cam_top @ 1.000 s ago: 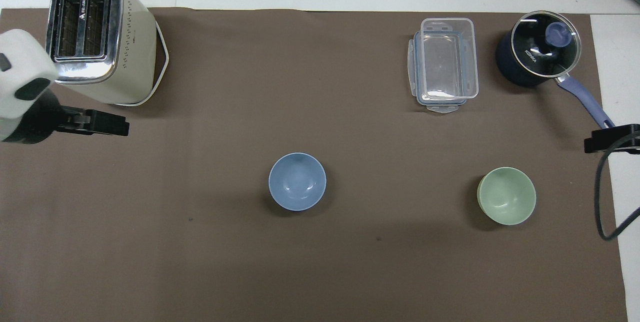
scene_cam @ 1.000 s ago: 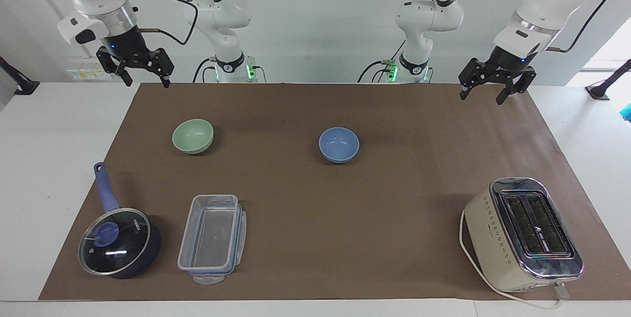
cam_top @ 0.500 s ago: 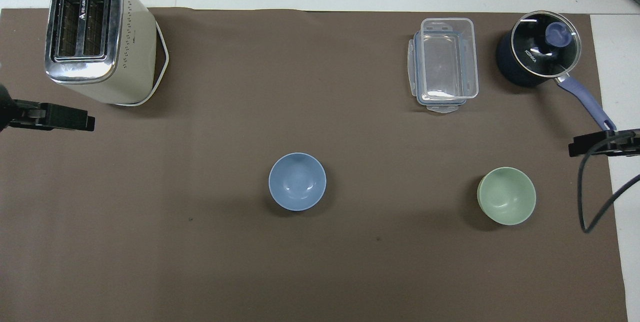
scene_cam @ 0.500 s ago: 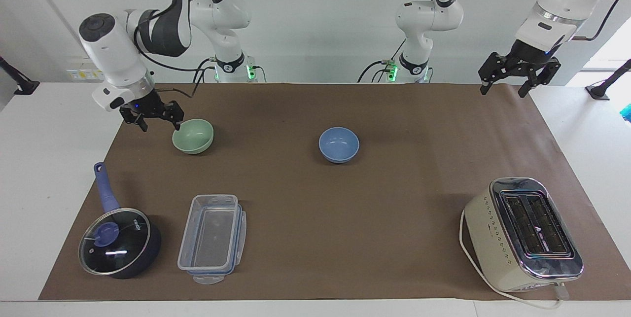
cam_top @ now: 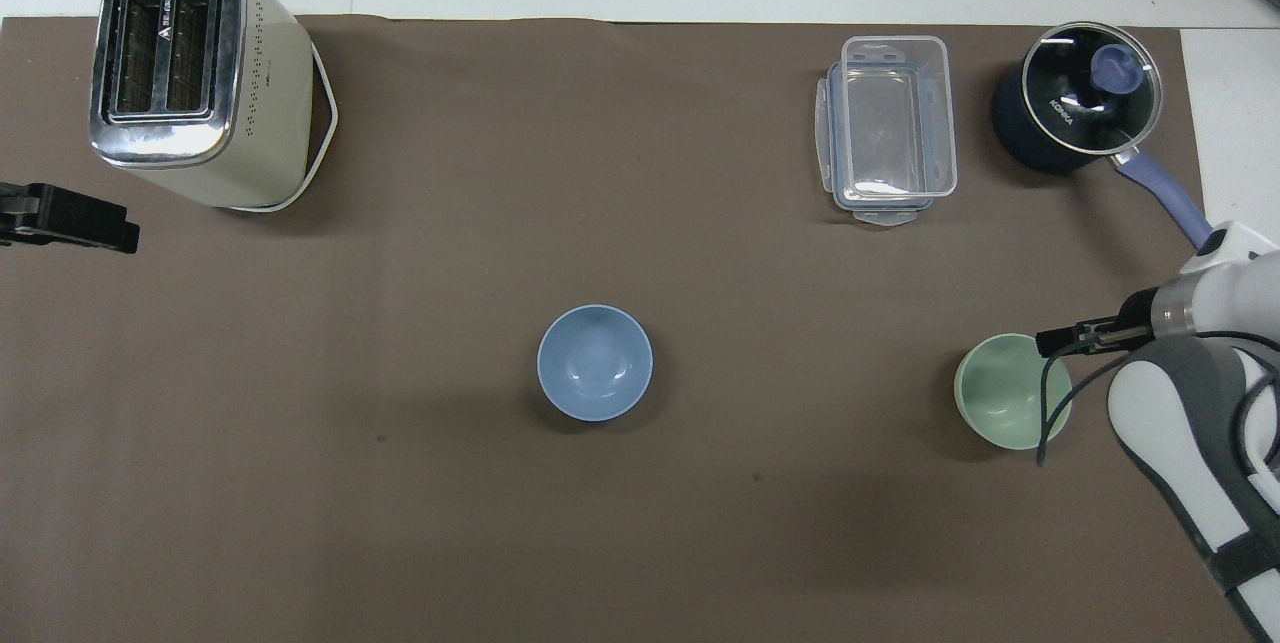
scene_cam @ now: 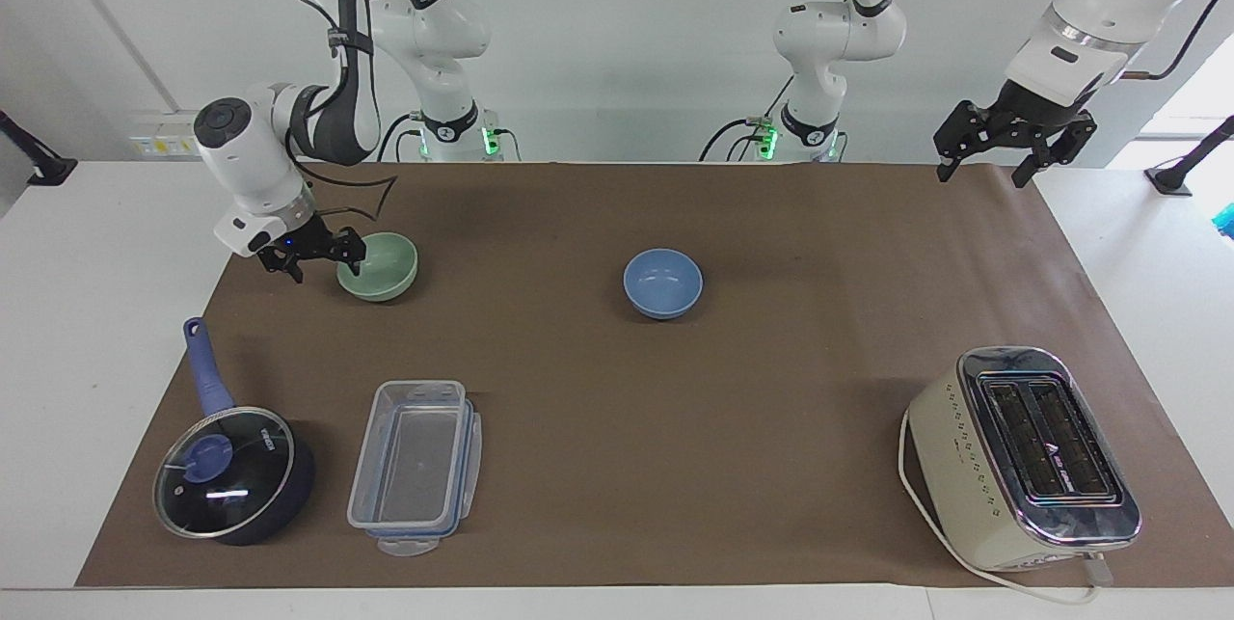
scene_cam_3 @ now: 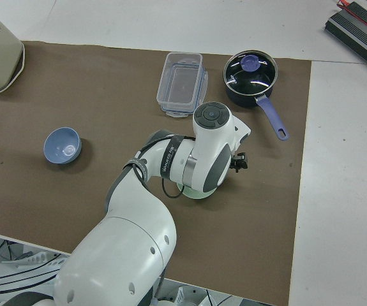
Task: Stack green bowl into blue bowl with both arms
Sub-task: 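Reach the right gripper to the green bowl rim and grasp it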
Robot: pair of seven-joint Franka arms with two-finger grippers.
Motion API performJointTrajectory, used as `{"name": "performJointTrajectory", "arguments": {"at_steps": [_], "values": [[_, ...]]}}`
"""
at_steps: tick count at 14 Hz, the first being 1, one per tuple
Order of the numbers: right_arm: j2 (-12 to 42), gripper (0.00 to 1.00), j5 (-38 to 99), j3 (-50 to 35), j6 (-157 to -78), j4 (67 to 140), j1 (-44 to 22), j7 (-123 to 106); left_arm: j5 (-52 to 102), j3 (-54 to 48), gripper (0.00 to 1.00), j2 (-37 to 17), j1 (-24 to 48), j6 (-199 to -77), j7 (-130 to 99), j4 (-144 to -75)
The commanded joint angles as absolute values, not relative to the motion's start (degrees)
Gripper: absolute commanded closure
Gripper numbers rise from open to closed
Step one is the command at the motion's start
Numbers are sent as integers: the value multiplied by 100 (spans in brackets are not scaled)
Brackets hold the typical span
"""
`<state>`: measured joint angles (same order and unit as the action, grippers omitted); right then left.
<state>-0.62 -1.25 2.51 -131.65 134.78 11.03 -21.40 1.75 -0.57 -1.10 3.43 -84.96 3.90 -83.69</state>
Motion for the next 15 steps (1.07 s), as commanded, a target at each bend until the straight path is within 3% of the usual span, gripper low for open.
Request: {"name": "performJointTrajectory", "arguments": {"at_steps": [1, 2, 3, 4, 12, 15], "values": [[-123, 0, -70, 202, -13298, 13710, 1178, -2285, 62, -79, 0, 0, 325, -8455, 457, -8473], [-123, 5, -70, 202, -13289, 13711, 1178, -2320, 79, -79, 0, 0, 299, -8455, 448, -8464], [-123, 49, -70, 202, -13280, 13711, 1178, -2399, 79, -79, 0, 0, 264, -8438, 431, -8473], [-114, 99, -70, 202, -13263, 13711, 1178, -2504, 79, -62, 0, 9, 238, -8403, 413, -8473], [44, 100, -53, 193, -13105, 13395, 1116, -2400, 79, -53, 0, 9, 237, -8411, 413, -8473], [-9, 100, -44, 158, -12378, 12861, 1090, -2312, 79, -53, 0, 9, 246, -8411, 413, -8473]]}}
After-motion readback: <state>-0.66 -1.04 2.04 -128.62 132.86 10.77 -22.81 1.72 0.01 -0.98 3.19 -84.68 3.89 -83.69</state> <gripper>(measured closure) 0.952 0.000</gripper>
